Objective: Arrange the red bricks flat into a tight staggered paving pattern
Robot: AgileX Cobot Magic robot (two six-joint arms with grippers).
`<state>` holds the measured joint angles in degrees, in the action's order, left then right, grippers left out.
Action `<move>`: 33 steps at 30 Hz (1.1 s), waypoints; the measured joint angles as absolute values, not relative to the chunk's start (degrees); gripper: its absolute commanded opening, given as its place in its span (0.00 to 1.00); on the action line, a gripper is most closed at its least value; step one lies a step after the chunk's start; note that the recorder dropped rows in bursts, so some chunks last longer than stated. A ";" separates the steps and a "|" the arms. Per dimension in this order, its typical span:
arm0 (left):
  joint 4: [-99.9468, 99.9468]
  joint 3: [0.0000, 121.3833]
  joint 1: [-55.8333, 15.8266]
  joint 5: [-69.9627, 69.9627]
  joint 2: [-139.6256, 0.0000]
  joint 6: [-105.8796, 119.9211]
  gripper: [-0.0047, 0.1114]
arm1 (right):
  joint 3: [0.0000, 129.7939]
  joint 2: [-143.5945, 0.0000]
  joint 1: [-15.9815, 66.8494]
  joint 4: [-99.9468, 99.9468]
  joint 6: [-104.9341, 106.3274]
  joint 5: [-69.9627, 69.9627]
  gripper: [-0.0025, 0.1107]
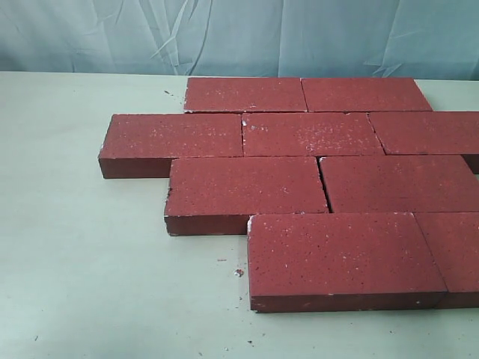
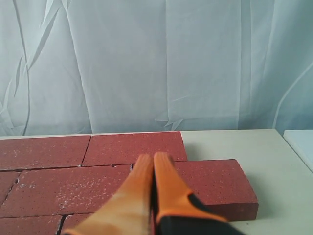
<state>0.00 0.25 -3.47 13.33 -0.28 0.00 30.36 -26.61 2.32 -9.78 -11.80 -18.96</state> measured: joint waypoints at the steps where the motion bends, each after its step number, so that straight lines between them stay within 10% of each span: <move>1: 0.00 0.25 -3.47 13.33 -0.28 0.00 0.04 | 30.36 -26.61 2.32 -9.78 -11.80 -18.96 0.01; 33: 0.00 0.25 -3.47 13.23 -0.28 0.00 0.04 | 3.68 -4.83 -2.70 -12.05 -11.80 -5.33 0.01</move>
